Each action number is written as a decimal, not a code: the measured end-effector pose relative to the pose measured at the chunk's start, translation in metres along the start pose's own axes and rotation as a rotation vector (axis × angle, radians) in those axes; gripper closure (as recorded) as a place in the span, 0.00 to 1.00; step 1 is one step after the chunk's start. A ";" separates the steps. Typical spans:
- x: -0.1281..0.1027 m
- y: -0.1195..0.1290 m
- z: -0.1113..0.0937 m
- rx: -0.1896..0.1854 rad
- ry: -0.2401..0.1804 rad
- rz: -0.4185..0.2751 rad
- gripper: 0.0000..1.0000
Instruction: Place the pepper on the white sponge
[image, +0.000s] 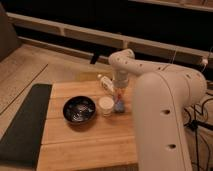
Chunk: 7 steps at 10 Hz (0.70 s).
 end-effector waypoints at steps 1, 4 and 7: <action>0.001 0.000 0.005 -0.006 0.012 0.003 1.00; 0.004 0.007 0.019 -0.023 0.048 -0.015 1.00; 0.004 0.011 0.029 -0.031 0.069 -0.029 1.00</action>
